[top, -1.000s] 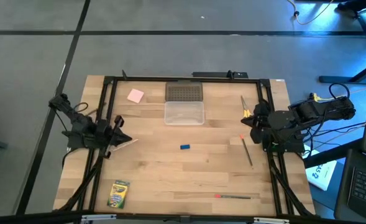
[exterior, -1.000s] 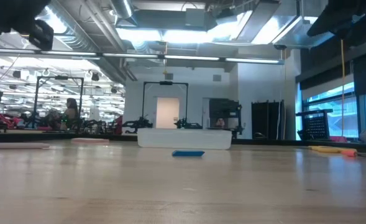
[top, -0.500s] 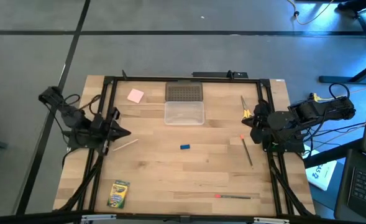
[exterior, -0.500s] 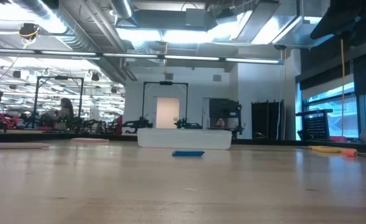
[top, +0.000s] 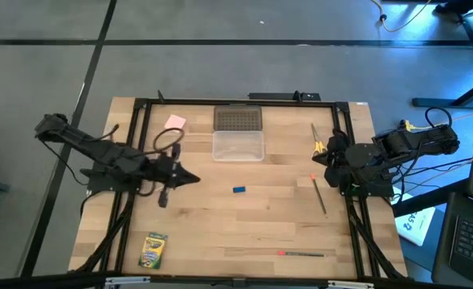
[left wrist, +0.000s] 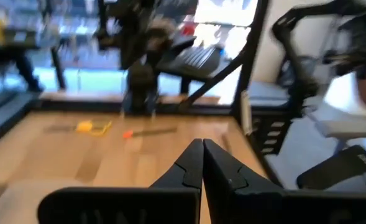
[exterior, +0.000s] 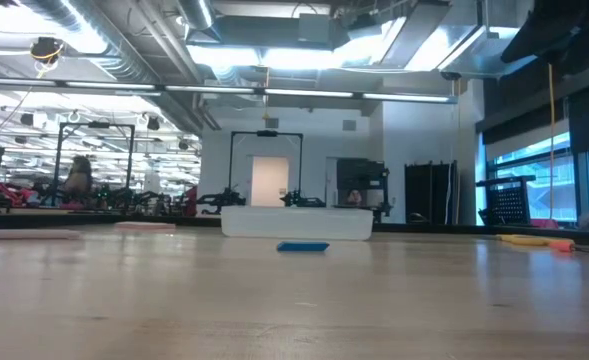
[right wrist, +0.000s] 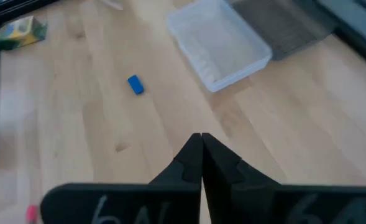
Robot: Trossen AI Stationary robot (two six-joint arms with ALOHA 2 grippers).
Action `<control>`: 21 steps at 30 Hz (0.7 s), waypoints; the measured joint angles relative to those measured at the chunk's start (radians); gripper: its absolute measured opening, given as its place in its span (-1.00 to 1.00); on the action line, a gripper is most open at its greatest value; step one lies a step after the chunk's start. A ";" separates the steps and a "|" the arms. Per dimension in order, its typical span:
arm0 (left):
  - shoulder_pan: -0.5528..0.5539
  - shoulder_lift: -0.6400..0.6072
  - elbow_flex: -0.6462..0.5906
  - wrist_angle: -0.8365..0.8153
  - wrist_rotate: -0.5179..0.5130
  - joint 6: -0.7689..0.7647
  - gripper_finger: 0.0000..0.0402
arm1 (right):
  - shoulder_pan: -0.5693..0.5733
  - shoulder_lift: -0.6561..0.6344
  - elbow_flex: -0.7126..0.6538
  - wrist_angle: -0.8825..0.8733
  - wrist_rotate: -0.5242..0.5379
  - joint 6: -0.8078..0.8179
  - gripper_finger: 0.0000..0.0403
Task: Pack school essentials
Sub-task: Put the yellow scissors into the black supply box
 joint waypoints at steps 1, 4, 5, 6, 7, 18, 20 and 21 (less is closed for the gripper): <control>0.018 0.016 0.006 -0.020 0.009 -0.031 -1.00 | 0.000 0.001 0.000 0.000 -0.021 -0.002 -0.98; 0.061 0.061 0.011 -0.036 0.077 -0.146 -1.00 | 0.000 0.011 0.000 -0.024 -0.081 0.031 -0.98; 0.067 0.073 0.011 -0.036 0.102 -0.170 -1.00 | 0.000 0.018 0.000 -0.042 -0.085 0.060 -0.98; 0.070 0.086 0.011 -0.035 0.121 -0.186 -1.00 | 0.000 0.027 0.000 -0.061 -0.085 0.096 -0.98; 0.071 0.097 0.011 -0.036 0.130 -0.189 -1.00 | -0.002 0.038 0.000 -0.084 -0.084 0.127 -0.98; 0.070 0.122 0.011 -0.032 0.105 -0.185 -1.00 | -0.141 0.215 0.000 -0.245 -0.097 0.417 -0.98; 0.070 0.122 0.011 -0.031 0.105 -0.184 -1.00 | -0.176 0.244 0.000 -0.245 -0.141 0.414 -0.98; 0.070 0.122 0.011 -0.031 0.105 -0.184 -1.00 | -0.195 0.256 0.000 -0.245 -0.163 0.405 -0.97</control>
